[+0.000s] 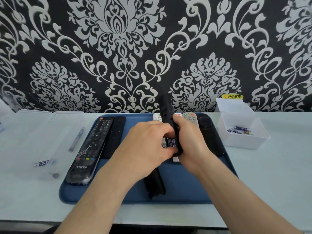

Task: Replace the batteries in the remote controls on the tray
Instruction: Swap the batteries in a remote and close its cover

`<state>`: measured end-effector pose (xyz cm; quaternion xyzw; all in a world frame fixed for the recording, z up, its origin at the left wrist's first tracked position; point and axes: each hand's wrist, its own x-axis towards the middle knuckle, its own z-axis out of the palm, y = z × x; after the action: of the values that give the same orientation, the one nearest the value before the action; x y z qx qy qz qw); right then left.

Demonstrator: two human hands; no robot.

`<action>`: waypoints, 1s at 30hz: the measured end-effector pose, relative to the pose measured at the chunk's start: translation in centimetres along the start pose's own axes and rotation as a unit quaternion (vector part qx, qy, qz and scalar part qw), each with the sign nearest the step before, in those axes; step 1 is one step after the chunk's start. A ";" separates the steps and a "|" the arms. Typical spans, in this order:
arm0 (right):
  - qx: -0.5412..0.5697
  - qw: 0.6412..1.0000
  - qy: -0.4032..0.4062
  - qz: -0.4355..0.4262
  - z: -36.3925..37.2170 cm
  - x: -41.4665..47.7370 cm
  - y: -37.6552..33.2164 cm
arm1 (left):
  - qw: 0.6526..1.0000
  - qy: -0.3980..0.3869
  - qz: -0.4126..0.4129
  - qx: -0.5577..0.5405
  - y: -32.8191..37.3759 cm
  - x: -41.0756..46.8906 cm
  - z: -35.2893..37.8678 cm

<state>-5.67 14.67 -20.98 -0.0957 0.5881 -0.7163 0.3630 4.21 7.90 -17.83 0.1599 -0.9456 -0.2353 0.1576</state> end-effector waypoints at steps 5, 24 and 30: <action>0.072 0.997 -0.016 0.007 -0.3 0.3 -0.5 | 0.990 0.046 -0.040 -0.128 -0.8 -0.2 -0.1; 0.037 0.997 -0.010 -0.060 -0.6 -0.2 -1.0 | 0.997 0.065 0.049 -0.010 -0.2 -0.4 0.7; 0.019 0.997 0.011 -0.078 -0.6 -0.4 -0.7 | 0.990 0.062 0.022 -0.122 -0.4 0.0 0.7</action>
<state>-6.03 15.40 -20.39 -0.1267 0.5694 -0.7544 0.3009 4.07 7.81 -18.62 0.1327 -0.9014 -0.3354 0.2394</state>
